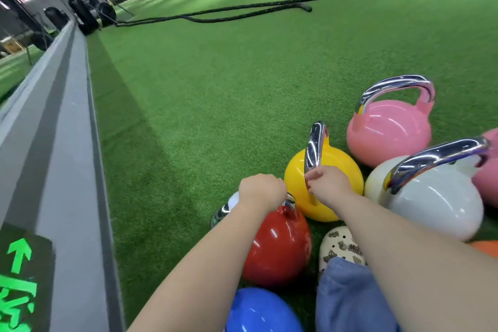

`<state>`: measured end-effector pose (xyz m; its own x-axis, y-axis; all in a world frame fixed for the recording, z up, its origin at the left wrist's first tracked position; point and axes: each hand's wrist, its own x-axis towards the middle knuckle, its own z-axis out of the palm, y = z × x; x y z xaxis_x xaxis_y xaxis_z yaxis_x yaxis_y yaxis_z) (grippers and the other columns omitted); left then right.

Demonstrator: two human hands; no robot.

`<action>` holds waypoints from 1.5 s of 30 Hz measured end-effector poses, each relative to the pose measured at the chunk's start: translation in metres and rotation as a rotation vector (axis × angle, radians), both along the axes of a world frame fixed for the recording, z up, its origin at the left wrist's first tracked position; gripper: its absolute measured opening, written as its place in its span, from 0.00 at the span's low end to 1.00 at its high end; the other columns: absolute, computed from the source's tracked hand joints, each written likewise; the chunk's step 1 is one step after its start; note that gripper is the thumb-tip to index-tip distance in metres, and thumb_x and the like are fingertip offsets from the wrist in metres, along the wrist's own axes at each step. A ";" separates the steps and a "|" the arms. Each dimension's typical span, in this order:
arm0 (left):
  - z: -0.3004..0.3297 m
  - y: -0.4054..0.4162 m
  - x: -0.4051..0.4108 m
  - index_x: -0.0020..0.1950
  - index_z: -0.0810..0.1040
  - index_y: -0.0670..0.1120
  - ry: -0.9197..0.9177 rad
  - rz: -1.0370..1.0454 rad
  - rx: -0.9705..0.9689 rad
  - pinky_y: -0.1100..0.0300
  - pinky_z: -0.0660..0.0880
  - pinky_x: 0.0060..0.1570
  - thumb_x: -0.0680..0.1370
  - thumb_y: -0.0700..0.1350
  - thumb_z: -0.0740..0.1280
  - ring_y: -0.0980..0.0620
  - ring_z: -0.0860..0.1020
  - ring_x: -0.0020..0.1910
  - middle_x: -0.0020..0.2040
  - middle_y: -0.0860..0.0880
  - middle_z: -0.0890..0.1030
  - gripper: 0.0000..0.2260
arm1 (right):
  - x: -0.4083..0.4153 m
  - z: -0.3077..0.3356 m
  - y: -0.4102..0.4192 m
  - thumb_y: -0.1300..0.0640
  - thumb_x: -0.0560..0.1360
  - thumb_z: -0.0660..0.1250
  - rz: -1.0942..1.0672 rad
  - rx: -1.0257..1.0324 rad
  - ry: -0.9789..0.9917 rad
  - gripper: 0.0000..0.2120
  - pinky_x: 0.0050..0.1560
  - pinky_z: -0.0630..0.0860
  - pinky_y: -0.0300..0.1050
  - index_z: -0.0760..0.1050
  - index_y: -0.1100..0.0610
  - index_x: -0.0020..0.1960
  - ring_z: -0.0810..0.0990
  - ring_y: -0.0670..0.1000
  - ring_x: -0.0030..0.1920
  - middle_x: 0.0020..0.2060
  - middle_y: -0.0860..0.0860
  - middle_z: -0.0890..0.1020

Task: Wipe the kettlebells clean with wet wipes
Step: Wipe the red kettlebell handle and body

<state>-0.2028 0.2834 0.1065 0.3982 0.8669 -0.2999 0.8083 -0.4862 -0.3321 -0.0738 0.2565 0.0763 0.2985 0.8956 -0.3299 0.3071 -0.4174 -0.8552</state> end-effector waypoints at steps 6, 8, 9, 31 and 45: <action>-0.014 -0.007 0.030 0.55 0.78 0.47 0.040 0.089 0.011 0.59 0.67 0.44 0.77 0.42 0.57 0.48 0.78 0.56 0.57 0.49 0.80 0.12 | -0.004 0.001 -0.002 0.68 0.74 0.60 0.039 0.006 -0.013 0.13 0.47 0.68 0.41 0.80 0.57 0.51 0.74 0.53 0.48 0.56 0.56 0.80; -0.009 -0.003 0.032 0.57 0.77 0.46 0.019 0.147 -0.069 0.58 0.68 0.47 0.77 0.45 0.58 0.47 0.77 0.57 0.58 0.48 0.79 0.12 | -0.006 0.006 0.000 0.69 0.74 0.60 0.047 0.016 -0.003 0.14 0.45 0.69 0.41 0.79 0.58 0.53 0.75 0.54 0.51 0.56 0.56 0.80; -0.005 -0.001 0.028 0.57 0.77 0.45 -0.006 0.191 -0.130 0.57 0.69 0.50 0.78 0.47 0.59 0.46 0.76 0.58 0.58 0.47 0.79 0.13 | -0.007 0.007 0.000 0.68 0.74 0.59 0.047 0.022 0.011 0.14 0.41 0.69 0.40 0.79 0.58 0.53 0.75 0.55 0.53 0.56 0.56 0.79; -0.006 0.008 0.039 0.68 0.67 0.41 -0.066 0.269 -0.209 0.51 0.70 0.58 0.77 0.43 0.60 0.43 0.73 0.64 0.65 0.43 0.73 0.19 | -0.013 0.019 0.006 0.68 0.77 0.56 0.087 0.075 0.125 0.16 0.64 0.66 0.42 0.75 0.60 0.62 0.72 0.54 0.64 0.62 0.56 0.76; -0.009 -0.003 -0.052 0.61 0.71 0.47 -0.961 0.603 0.238 0.58 0.67 0.47 0.80 0.43 0.55 0.47 0.75 0.55 0.57 0.49 0.78 0.11 | -0.031 0.020 0.009 0.55 0.82 0.54 0.512 0.004 -0.098 0.18 0.56 0.70 0.49 0.74 0.69 0.57 0.74 0.60 0.58 0.58 0.62 0.77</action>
